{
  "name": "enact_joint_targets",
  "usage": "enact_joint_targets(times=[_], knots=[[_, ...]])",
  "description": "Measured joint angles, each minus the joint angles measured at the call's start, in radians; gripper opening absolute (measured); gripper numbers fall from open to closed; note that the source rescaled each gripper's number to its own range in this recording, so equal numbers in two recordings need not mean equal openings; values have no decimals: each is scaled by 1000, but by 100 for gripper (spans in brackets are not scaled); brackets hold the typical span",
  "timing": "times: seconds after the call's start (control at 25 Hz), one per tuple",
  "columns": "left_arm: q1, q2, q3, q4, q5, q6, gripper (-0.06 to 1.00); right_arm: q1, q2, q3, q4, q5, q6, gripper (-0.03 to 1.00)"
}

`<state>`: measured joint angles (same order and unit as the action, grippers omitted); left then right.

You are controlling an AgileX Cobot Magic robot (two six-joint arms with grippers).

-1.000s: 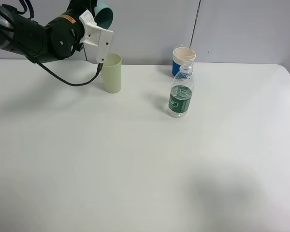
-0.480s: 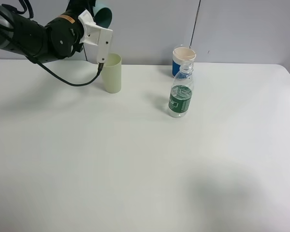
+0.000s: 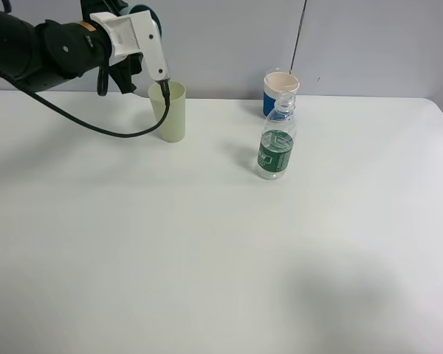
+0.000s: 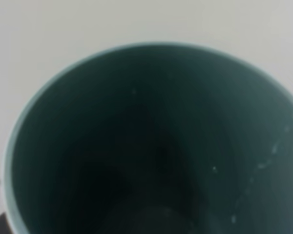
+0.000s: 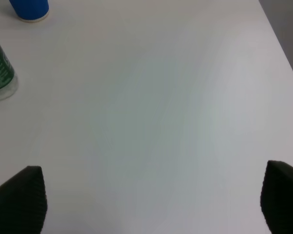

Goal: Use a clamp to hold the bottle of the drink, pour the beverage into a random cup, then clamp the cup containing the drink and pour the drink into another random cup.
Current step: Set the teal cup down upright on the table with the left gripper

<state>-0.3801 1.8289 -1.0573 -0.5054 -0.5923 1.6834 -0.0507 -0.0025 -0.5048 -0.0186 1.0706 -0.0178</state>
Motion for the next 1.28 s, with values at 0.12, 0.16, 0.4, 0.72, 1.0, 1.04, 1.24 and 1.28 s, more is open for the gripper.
enact_joint_targets(times=[0.12,0.16,0.4,0.72,1.0,1.04,1.24,1.28], knots=[[15,-71,70,-9,10,-55,2,0,0,0,0,0,0,70],[15,-71,70,-9,10,-55,2,0,0,0,0,0,0,70],[48,-190,202,-67,9,-173,2,0,0,0,0,0,0,70],[50,-310,355,-76,18,-506,2,0,0,0,0,0,0,70],[50,-365,483,-5,21,-875,2,0,0,0,0,0,0,70],[50,-371,501,7,22,-926,2,0,0,0,0,0,0,70],[50,-385,578,44,-4,-1099,2,0,0,0,0,0,0,70],[50,-385,595,52,-19,-1128,2,0,0,0,0,0,0,70]])
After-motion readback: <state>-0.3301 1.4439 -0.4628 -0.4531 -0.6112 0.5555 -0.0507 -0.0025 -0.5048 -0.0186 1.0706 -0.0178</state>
